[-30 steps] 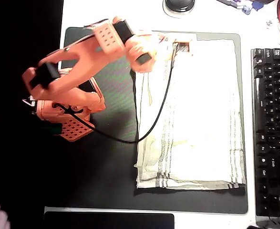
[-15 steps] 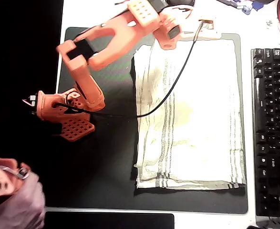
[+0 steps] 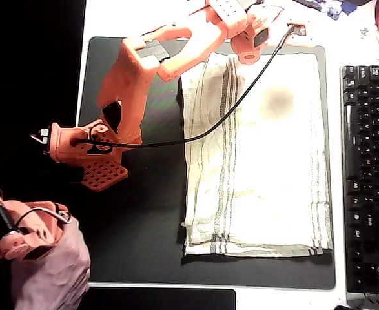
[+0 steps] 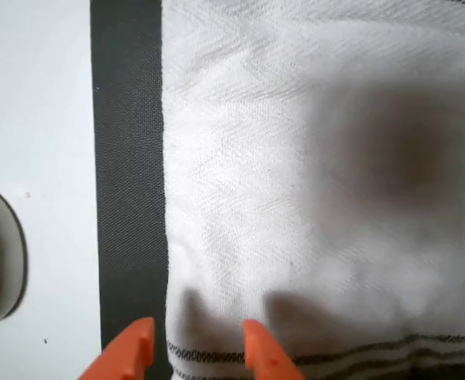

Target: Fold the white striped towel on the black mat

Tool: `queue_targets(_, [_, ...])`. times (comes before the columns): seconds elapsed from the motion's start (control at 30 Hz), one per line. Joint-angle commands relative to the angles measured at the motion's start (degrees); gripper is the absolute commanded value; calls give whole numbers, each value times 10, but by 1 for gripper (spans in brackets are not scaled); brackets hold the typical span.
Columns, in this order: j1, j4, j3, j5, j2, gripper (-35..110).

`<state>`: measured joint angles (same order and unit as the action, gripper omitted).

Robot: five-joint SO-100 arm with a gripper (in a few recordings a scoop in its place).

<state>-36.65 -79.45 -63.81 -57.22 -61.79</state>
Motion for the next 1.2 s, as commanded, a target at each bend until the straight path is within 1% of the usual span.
queue_targets(0.0, [-12, -4, 24, -11, 6, 19])
queue_targets(0.27, [-8, 18, 33, -5, 83, 20])
queue_targets(0.47, [-16, 41, 83, -9, 148, 20])
queue_targets(0.67, [-22, 41, 105, -14, 176, 11])
queue_targets(0.8, [-21, 33, 95, -23, 174, 0])
queue_targets(1.03, [4, 14, 62, -9, 94, 0])
queue_targets(1.17, [-19, -18, 44, -5, 16, 0])
